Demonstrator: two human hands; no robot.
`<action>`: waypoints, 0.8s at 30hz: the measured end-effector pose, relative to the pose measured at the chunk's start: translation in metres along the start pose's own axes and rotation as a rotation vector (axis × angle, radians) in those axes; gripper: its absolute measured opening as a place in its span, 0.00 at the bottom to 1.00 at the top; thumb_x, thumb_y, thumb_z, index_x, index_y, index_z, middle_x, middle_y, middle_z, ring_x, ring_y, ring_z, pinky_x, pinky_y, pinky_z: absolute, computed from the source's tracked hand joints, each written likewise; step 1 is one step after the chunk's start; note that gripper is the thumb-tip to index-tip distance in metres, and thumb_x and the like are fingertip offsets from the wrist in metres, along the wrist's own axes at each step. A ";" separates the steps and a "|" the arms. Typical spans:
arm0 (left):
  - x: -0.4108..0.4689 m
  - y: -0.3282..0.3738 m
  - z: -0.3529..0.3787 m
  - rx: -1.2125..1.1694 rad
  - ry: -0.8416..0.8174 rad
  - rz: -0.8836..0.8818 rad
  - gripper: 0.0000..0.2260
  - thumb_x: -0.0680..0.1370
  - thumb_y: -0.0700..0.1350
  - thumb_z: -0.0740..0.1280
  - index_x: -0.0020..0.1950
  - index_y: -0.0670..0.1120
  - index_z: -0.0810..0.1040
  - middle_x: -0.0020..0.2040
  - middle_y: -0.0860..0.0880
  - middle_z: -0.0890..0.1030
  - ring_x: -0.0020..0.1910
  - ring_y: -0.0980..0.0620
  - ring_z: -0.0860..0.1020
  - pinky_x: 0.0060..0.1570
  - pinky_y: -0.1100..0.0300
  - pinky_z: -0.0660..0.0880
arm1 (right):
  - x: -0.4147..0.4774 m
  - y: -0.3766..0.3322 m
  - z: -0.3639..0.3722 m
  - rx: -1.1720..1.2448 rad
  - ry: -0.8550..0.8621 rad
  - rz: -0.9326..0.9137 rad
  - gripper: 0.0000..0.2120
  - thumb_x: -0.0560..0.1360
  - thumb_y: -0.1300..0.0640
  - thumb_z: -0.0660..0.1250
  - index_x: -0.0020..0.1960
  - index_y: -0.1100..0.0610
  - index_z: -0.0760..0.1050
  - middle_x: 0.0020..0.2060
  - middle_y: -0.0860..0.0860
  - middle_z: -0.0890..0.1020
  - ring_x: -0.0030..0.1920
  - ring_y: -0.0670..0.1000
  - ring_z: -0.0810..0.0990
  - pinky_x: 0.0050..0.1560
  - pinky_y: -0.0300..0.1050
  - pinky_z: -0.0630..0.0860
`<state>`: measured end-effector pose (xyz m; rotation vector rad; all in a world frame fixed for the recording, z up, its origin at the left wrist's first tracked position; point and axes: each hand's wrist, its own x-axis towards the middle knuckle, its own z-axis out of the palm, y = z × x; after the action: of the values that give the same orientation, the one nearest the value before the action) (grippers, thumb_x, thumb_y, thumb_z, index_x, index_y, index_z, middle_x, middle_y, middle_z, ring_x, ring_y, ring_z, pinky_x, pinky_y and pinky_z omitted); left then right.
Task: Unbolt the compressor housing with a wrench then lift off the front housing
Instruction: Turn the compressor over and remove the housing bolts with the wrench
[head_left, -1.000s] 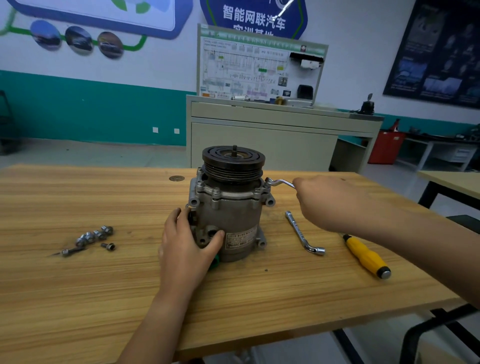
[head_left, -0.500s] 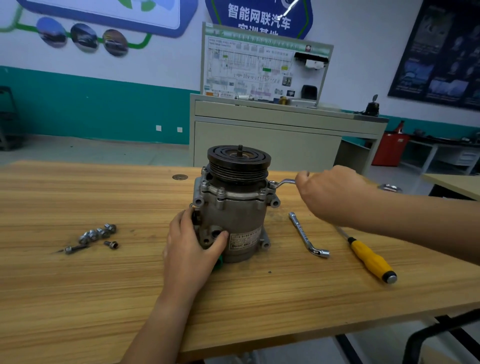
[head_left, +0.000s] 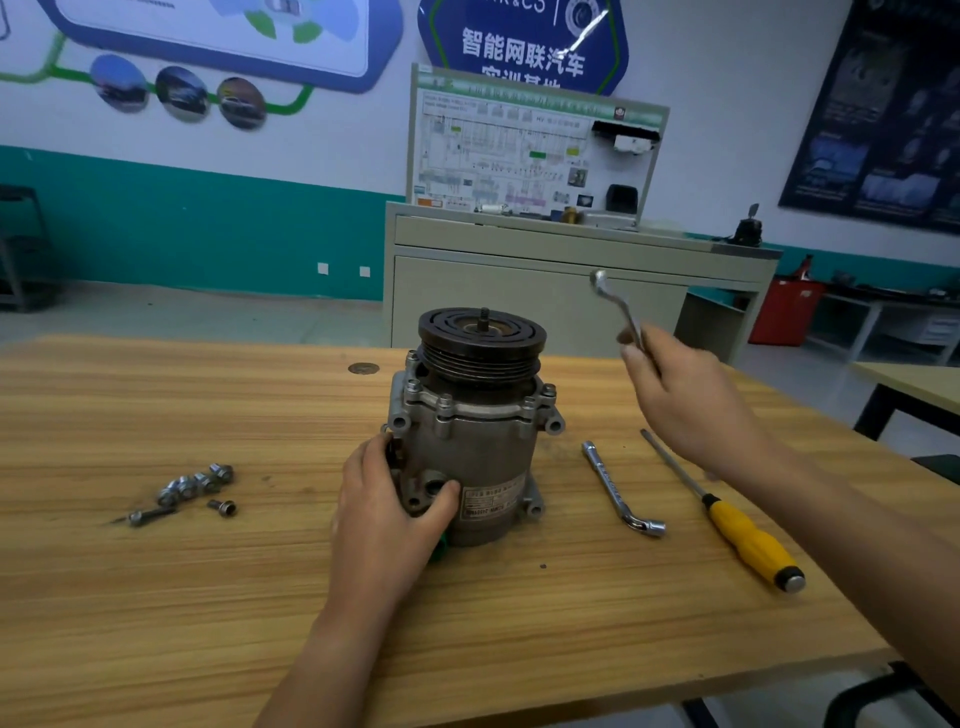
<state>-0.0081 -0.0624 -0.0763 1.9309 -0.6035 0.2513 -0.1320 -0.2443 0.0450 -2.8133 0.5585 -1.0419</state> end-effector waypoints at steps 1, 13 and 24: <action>0.000 0.000 0.000 -0.005 0.000 0.001 0.35 0.70 0.53 0.72 0.72 0.47 0.61 0.68 0.48 0.65 0.67 0.50 0.65 0.65 0.50 0.66 | -0.009 -0.007 -0.007 -0.037 -0.063 -0.003 0.12 0.80 0.53 0.54 0.59 0.55 0.72 0.30 0.46 0.72 0.29 0.45 0.70 0.26 0.39 0.61; -0.001 -0.002 -0.001 -0.012 0.001 -0.006 0.35 0.70 0.53 0.72 0.73 0.45 0.61 0.69 0.47 0.65 0.68 0.49 0.64 0.67 0.48 0.65 | -0.021 -0.061 -0.025 -0.665 -0.469 -0.113 0.12 0.76 0.65 0.55 0.57 0.56 0.69 0.30 0.49 0.64 0.28 0.47 0.62 0.25 0.40 0.58; -0.002 -0.003 -0.003 -0.001 -0.008 -0.002 0.36 0.70 0.55 0.71 0.73 0.47 0.60 0.70 0.47 0.64 0.69 0.49 0.64 0.67 0.49 0.65 | -0.007 -0.056 -0.028 -0.862 -0.520 -0.312 0.11 0.80 0.54 0.49 0.56 0.59 0.66 0.28 0.49 0.64 0.27 0.47 0.63 0.24 0.41 0.58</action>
<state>-0.0074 -0.0584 -0.0786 1.9320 -0.6073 0.2417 -0.1379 -0.1880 0.0734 -3.7973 0.6158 0.0102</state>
